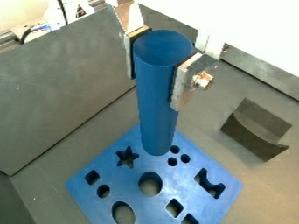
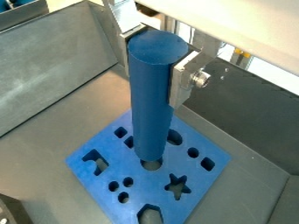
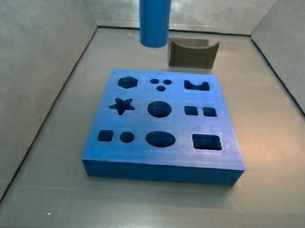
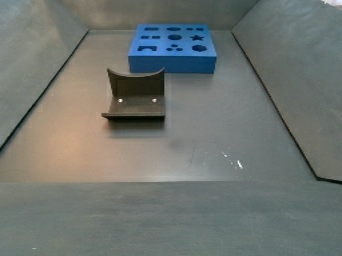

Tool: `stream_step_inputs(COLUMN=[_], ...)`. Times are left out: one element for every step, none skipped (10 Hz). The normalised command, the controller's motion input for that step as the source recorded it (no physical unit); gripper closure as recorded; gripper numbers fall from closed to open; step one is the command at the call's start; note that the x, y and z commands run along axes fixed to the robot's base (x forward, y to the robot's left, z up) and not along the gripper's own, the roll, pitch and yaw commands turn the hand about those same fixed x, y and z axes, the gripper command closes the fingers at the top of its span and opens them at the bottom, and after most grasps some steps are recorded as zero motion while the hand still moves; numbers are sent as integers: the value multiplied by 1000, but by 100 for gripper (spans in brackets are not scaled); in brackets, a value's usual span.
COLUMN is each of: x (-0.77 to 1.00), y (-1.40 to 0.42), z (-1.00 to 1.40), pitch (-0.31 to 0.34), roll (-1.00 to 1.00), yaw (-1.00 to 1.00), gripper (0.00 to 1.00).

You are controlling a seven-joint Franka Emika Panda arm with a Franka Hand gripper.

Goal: Insert the round object.

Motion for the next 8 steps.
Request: stream_step_inputs(x=[0, 51, 111, 277, 217, 0, 31, -6], y=[20, 0, -29, -257, -277, -86, -80, 0], z=[-271, -894, -1000, -1000, -963, -969, -869, -674], pitch=[19, 149, 90, 111, 11, -49, -21, -237], roll=[-24, 60, 31, 0, -29, -69, -106, -110], yaw=[0, 0, 0, 0, -123, -226, -214, -240], gripper=[100, 100, 100, 100, 100, 100, 100, 100])
